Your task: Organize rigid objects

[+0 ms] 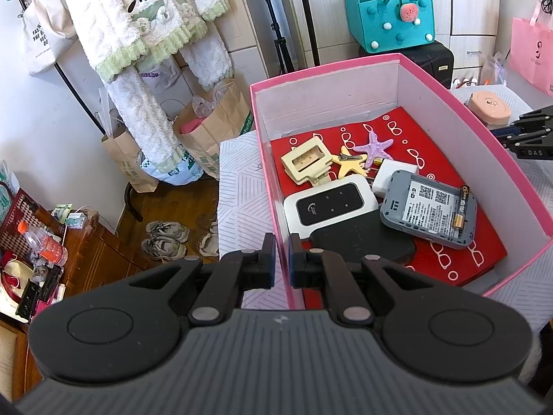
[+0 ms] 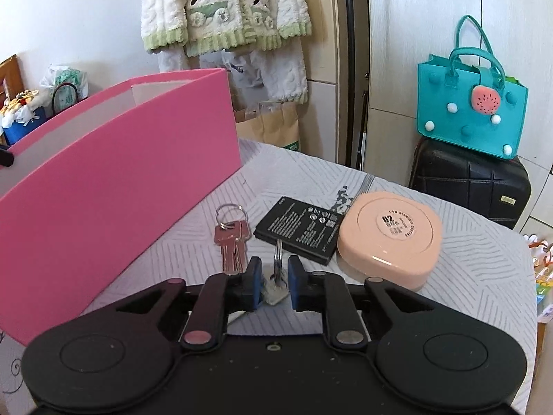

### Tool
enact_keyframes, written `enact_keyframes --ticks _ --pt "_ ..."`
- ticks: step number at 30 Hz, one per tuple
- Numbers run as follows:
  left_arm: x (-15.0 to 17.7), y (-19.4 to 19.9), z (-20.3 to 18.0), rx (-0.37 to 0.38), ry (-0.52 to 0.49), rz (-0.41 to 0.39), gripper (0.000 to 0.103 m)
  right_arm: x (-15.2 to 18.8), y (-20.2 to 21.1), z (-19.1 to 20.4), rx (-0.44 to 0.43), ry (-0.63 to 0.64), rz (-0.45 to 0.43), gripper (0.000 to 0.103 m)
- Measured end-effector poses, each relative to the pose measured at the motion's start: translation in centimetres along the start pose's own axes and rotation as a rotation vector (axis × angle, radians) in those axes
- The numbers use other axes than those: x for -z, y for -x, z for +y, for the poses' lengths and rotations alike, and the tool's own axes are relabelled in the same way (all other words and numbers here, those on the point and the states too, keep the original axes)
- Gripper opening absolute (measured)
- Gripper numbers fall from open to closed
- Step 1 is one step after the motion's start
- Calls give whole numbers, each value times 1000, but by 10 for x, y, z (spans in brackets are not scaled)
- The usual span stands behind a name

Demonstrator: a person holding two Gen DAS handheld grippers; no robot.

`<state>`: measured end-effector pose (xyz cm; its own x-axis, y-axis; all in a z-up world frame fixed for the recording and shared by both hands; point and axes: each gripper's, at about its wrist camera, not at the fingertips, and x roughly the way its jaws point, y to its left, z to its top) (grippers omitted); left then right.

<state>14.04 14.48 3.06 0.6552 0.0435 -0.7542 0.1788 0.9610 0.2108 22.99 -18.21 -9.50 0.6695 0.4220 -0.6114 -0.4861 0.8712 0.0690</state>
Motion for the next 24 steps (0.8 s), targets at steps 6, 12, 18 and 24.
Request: enact_keyframes --ticks 6,12,18,24 --pt "0 0 -1 -6 -12 -5 6 -9 -2 4 41 -33 61 6" --pt "2 2 -2 -9 -34 -10 5 -20 22 0 -46 -141 11 5" --pt "1 3 -3 -7 -37 5 5 -43 46 13 -158 -135 -15 6" --pt "1 3 1 2 -8 7 5 -75 61 35 -223 -96 -61 6"
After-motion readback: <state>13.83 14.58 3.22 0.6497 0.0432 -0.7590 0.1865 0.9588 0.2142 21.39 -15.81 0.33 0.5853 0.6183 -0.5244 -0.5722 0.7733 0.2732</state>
